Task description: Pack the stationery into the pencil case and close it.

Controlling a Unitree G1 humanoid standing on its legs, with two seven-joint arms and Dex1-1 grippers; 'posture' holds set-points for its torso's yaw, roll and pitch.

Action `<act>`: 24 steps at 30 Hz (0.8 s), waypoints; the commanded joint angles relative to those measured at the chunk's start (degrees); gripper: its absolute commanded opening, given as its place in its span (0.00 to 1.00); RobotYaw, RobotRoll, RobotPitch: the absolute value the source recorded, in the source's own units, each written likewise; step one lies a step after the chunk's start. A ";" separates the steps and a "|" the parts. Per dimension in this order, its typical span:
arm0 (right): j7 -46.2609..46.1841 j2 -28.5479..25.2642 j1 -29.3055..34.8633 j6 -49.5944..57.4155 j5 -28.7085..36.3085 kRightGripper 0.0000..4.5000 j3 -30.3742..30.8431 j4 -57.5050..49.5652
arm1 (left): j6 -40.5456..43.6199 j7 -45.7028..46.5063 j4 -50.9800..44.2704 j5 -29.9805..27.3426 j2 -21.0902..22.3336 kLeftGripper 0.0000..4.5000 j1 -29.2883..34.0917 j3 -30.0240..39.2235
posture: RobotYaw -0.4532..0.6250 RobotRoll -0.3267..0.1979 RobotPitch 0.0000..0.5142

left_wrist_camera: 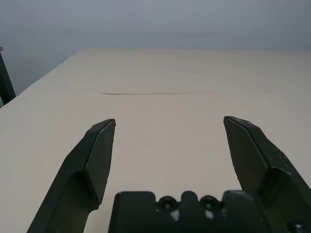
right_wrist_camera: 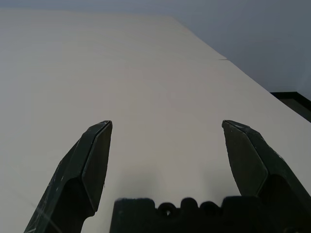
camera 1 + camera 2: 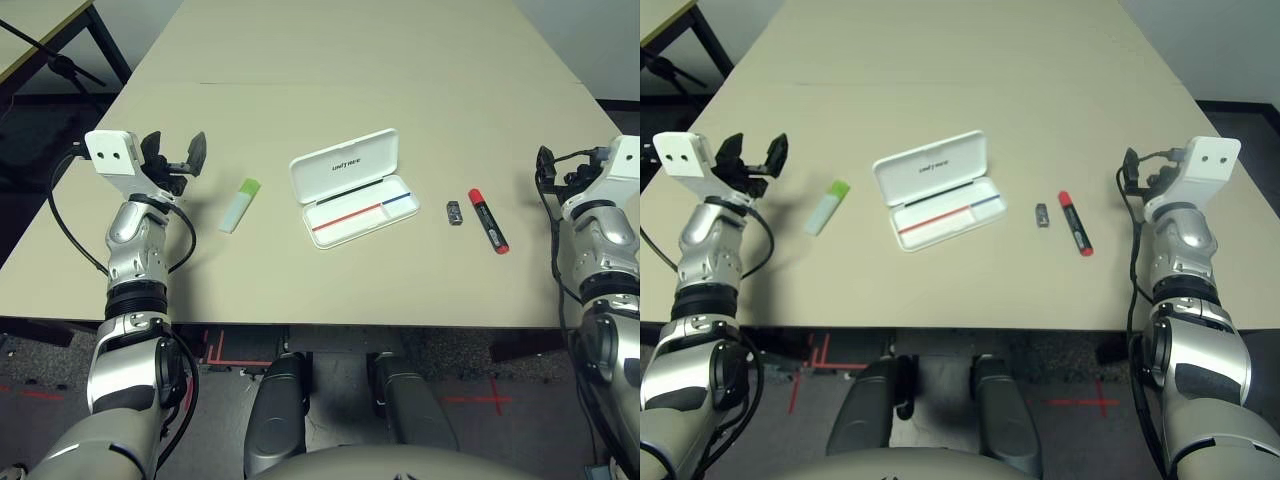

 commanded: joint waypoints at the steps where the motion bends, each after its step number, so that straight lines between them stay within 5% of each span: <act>1: -0.17 0.03 0.41 -0.91 0.47 1.00 -0.74 -0.47 | -0.52 -0.23 0.96 -0.05 -0.03 1.00 -0.41 -0.37 | 0.43 0.62 0.33; 14: 4.59 0.07 -0.21 0.33 0.43 1.00 0.36 -2.33 | 0.33 -0.58 -1.32 -0.51 0.22 1.00 0.67 -0.17 | 0.43 0.62 0.34; 24: 18.84 -3.98 -2.18 7.24 0.14 1.00 3.57 -5.40 | 3.43 -1.34 -7.09 -2.08 3.29 1.00 5.19 1.40 | 0.43 0.62 0.32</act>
